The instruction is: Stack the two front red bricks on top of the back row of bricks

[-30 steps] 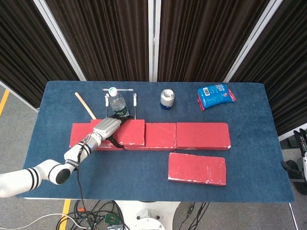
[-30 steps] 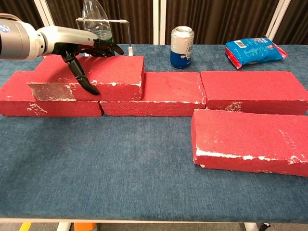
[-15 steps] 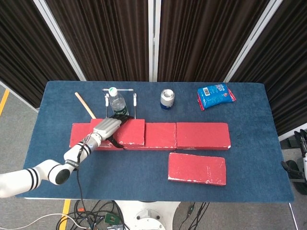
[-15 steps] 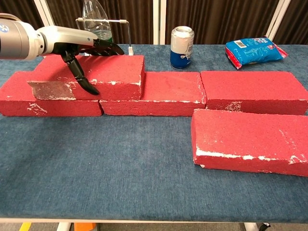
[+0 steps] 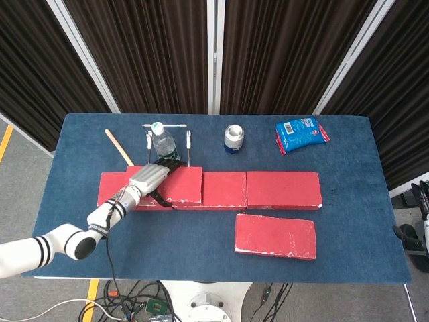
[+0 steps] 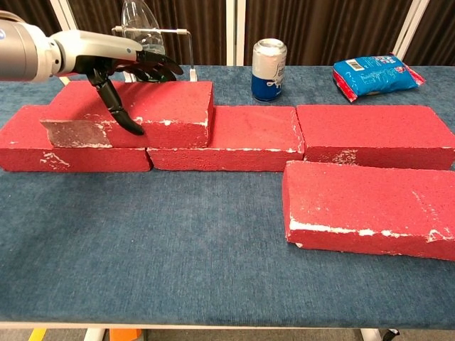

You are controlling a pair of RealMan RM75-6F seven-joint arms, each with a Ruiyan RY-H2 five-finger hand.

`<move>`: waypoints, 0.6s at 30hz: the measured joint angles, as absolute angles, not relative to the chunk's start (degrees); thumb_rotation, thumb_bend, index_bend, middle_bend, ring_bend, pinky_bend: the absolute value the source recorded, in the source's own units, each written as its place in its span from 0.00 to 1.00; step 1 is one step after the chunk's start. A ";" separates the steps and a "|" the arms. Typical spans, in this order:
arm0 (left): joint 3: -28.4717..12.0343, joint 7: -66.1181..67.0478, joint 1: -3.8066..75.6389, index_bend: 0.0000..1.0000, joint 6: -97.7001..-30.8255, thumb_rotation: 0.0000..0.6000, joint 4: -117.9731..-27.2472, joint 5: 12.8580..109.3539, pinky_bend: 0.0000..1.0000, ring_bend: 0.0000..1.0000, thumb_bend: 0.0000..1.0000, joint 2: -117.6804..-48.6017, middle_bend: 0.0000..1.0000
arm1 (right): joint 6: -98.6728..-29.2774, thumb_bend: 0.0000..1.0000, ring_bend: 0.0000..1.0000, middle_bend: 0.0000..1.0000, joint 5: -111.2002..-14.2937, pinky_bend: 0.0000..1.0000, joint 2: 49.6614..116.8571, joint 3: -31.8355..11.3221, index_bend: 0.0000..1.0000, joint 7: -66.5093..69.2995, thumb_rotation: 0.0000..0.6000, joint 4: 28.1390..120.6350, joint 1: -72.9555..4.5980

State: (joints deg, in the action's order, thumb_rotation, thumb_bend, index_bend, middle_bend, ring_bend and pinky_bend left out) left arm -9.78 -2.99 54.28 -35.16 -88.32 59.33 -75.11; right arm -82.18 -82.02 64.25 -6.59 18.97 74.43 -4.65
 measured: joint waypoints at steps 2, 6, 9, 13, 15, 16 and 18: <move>-9.80 -2.74 54.23 0.07 -35.52 1.00 -88.79 59.28 0.07 0.04 0.00 -74.87 0.05 | -82.25 0.14 0.00 0.00 -82.04 0.00 64.18 -6.62 0.00 19.01 1.00 74.46 -4.64; -9.69 -1.98 54.10 0.07 -36.19 1.00 -89.91 59.18 0.06 0.04 0.00 -74.30 0.05 | -82.43 0.14 0.00 0.00 -82.04 0.00 64.00 -6.69 0.00 19.06 1.00 74.56 -4.56; -9.51 -1.12 53.95 0.07 -36.85 1.00 -91.18 58.99 0.06 0.02 0.00 -73.50 0.05 | -82.34 0.14 0.00 0.00 -81.81 0.00 63.85 -6.68 0.00 18.80 1.00 74.54 -4.45; -9.60 -0.22 53.53 0.07 -38.46 1.00 -93.27 58.50 0.06 0.02 0.00 -71.88 0.05 | -82.32 0.14 0.00 0.00 -81.56 0.00 63.76 -6.72 0.00 19.16 1.00 74.36 -4.27; -9.75 0.13 53.12 0.07 -39.62 1.00 -94.60 58.33 0.06 0.02 0.00 -70.91 0.05 | -82.38 0.14 0.00 0.00 -81.78 0.00 63.73 -6.65 0.00 19.31 1.00 74.35 -4.25; -9.81 0.26 52.90 0.07 -40.18 1.00 -95.23 58.32 0.06 0.02 0.00 -70.45 0.05 | -82.40 0.14 0.00 0.00 -81.96 0.00 63.70 -6.59 0.00 19.34 1.00 74.39 -4.26; -9.91 0.57 52.19 0.07 -41.68 1.00 -96.90 58.41 0.06 0.02 0.00 -69.25 0.05 | -82.41 0.14 0.00 0.00 -82.50 0.00 63.55 -6.40 0.00 19.26 1.00 74.67 -4.37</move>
